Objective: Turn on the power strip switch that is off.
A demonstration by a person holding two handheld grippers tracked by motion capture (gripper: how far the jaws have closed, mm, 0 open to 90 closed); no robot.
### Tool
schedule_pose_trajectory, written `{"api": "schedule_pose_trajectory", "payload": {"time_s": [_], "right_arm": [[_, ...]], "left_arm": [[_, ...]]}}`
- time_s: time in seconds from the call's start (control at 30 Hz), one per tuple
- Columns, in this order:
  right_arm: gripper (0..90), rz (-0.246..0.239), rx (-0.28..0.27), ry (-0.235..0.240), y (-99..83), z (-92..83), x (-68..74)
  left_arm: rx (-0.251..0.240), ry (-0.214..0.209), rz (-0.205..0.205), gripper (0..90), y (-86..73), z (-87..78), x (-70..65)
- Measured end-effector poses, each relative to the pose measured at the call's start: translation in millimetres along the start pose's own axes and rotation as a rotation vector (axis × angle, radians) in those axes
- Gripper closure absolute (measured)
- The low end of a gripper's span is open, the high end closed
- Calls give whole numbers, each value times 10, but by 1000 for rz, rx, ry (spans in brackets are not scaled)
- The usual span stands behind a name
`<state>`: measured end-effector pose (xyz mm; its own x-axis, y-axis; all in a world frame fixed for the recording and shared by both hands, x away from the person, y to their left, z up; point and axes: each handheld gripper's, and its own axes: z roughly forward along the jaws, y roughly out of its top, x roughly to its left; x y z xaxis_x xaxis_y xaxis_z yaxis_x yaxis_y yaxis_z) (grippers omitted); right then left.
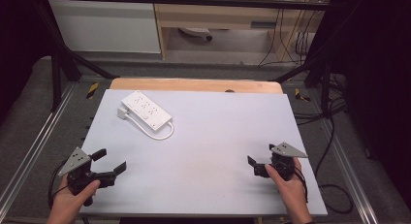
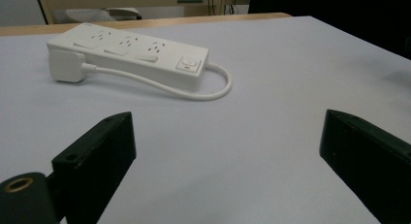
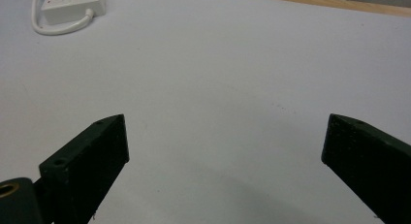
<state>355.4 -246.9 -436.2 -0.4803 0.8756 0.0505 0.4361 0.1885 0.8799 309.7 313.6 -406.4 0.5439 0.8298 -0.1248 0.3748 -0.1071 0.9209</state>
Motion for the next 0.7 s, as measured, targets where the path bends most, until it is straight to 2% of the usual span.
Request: {"api": "schedule_pose_trajectory", "payload": {"time_s": [0.47, 0.7], "right_arm": [[29, 12, -16, -5, 6, 3, 23], [29, 4, 10, 7, -22, 28, 26]], "left_arm": [[11, -6, 15, 70, 203, 163, 56], [19, -12, 29, 72, 319, 270, 83]]}}
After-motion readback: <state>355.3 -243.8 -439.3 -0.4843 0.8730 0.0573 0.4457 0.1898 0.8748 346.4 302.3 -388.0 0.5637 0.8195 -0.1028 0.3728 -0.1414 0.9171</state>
